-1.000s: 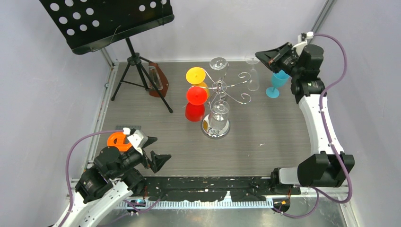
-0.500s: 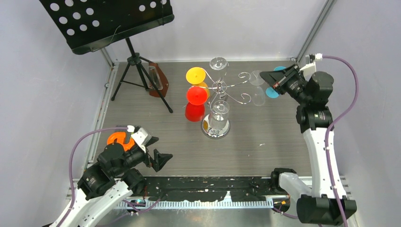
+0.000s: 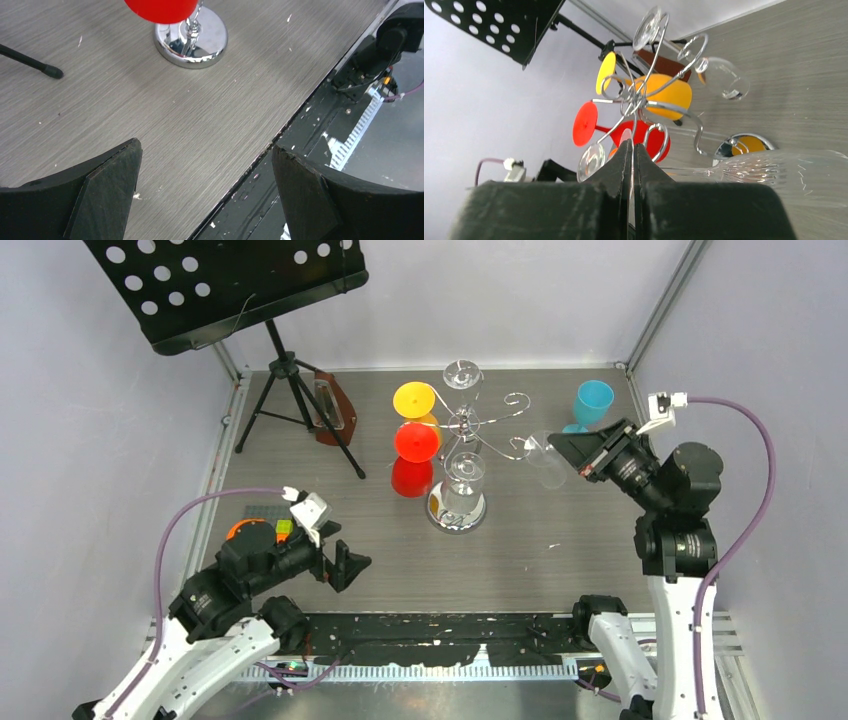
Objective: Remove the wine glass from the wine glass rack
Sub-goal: Place the wine glass at the center of the board.
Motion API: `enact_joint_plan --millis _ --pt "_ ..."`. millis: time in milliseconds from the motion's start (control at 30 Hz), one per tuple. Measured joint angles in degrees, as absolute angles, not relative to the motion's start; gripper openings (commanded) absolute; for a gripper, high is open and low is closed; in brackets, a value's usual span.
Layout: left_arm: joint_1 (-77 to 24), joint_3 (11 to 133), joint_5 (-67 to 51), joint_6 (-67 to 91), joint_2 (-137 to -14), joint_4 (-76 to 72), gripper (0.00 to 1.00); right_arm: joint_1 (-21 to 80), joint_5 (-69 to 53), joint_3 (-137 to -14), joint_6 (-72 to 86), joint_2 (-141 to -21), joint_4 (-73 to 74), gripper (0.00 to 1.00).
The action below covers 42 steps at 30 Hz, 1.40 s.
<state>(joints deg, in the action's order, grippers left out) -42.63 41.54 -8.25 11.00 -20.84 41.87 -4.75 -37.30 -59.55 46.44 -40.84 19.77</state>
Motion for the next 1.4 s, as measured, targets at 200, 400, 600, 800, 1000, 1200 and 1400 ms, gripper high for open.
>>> enact_joint_plan --millis 200,400,600,800,1000,1200,1400 --pt "-42.63 46.13 -8.23 12.64 -23.64 41.91 0.99 -3.29 -41.12 -57.95 41.10 -38.48 24.51 0.06" --pt "-42.63 50.63 -7.90 14.24 -27.20 43.31 0.99 4.03 -42.85 -58.33 32.53 -38.79 32.53 0.06" --pt "-42.63 54.02 -6.61 16.45 -30.33 45.69 0.99 13.17 -42.96 -58.63 27.22 -38.76 36.69 0.06" --pt "-42.63 56.66 -5.63 19.22 -31.90 47.24 0.99 25.91 -40.95 -58.63 25.02 -39.27 37.67 0.06" --pt "-42.63 58.22 -5.39 22.13 -32.16 49.06 0.99 38.96 -37.21 -58.61 24.08 -42.28 36.73 0.06" --pt "-42.63 59.96 -5.37 25.47 -32.62 51.68 0.99 51.29 -33.23 -58.67 23.55 -47.44 32.29 0.06" --pt "-42.44 61.41 -6.11 29.63 -32.67 53.60 0.99 59.20 -30.68 -60.80 21.67 -53.91 28.32 0.06"
